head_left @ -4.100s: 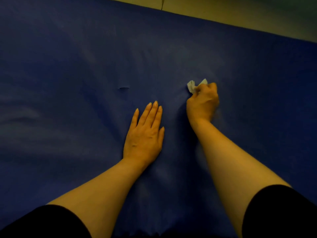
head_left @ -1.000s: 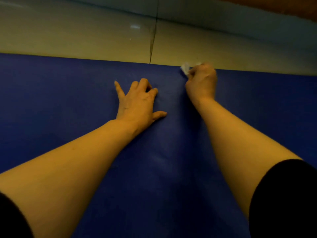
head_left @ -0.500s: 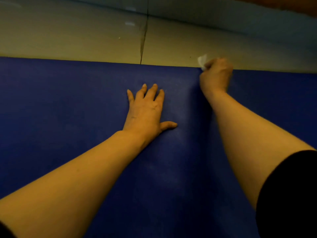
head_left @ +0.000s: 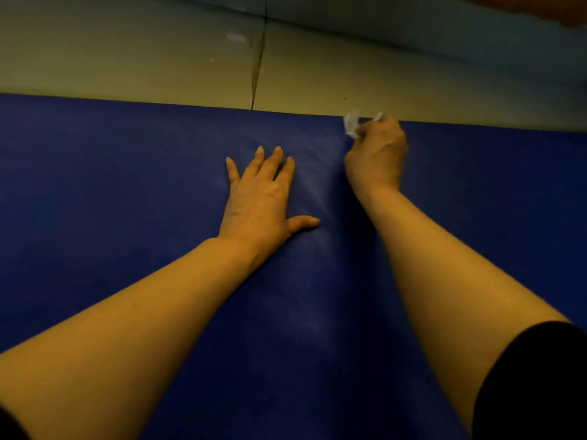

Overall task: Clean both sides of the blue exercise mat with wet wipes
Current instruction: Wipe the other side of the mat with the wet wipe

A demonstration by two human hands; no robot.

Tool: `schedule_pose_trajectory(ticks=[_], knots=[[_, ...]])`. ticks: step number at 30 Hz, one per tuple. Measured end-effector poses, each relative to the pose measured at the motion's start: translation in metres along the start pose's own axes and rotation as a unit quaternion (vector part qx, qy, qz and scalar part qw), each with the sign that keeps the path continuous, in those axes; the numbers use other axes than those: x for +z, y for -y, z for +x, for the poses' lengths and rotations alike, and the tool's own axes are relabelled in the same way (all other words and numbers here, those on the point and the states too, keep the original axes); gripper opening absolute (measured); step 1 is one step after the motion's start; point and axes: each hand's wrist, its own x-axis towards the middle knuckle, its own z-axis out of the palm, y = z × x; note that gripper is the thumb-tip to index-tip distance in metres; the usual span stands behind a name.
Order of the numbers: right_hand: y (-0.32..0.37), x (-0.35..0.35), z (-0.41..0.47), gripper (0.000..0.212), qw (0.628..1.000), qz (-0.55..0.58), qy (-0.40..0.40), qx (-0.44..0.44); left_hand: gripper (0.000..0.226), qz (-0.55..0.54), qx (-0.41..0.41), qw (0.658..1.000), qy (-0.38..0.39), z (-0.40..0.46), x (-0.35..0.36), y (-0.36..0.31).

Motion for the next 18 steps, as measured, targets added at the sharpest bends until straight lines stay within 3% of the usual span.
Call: schedule_pose_trajectory(ticks=[3,6,9,12,14,18], knots=[[0.025,0.011,-0.032,0.024,0.987,0.070,0.024,-0.140,0.097,-0.008,0.000,1.000,-0.003,-0.002,0.000,-0.002],[0.016,0.006,-0.037,0.025,0.972,0.036,0.047,-0.228,0.092,-0.026,0.009,1.000,0.006,-0.009,-0.001,0.000],[-0.019,-0.006,-0.020,0.024,0.986,-0.071,0.021,-0.148,0.093,-0.046,0.028,0.998,0.032,-0.026,0.000,0.003],[-0.031,-0.010,-0.020,0.025,0.999,-0.041,-0.026,-0.012,0.093,-0.052,0.042,0.997,0.034,-0.050,0.007,-0.002],[-0.011,-0.005,-0.039,0.025,0.998,-0.007,-0.026,-0.048,0.089,-0.060,0.042,0.997,0.019,-0.065,0.013,-0.010],[0.012,-0.006,-0.076,0.014,0.974,0.045,0.027,-0.218,0.091,-0.013,0.037,0.998,0.054,-0.081,0.015,-0.022]])
